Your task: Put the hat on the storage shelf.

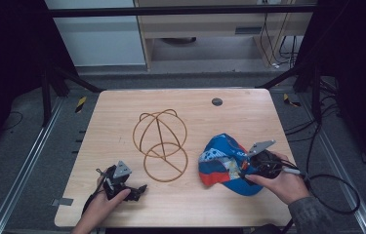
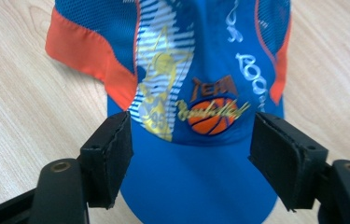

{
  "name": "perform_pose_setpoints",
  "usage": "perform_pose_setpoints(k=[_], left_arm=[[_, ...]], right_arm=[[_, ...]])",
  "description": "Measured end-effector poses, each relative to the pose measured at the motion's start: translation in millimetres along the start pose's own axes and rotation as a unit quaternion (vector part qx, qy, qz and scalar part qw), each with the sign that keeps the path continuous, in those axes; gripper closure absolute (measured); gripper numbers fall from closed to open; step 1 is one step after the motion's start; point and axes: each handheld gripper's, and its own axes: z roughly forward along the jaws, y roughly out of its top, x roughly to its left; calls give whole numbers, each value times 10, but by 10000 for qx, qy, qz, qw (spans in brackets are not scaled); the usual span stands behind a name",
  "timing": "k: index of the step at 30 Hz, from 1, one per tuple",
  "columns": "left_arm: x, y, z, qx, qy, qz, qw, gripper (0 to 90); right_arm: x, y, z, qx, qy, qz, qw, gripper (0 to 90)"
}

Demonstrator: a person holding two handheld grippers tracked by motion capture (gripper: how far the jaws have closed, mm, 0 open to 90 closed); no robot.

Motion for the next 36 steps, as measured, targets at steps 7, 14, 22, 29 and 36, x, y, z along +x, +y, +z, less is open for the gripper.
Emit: perform_pose_setpoints(k=[7, 14, 22, 29, 36], left_arm=[[0, 0, 0, 1, -2, -1, 10000, 0], [-1, -1, -1, 0, -1, -5, 10000, 0], [-1, -1, -1, 1, -1, -3, 10000, 0], [-2, -1, -1, 4, 0, -4, 10000, 0], [-2, -1, -2, 3, 1, -4, 10000, 0]], right_arm=[[-88, 152, -68, 139, 61, -67, 9999, 328], [-129, 293, -114, 186, 98, -156, 9997, 335], [-125, 405, -55, 214, 286, -216, 9991, 353], [-123, 528, -5, 212, 337, -305, 9987, 412], [-181, 537, 162, 242, 451, 0, 9987, 442]])
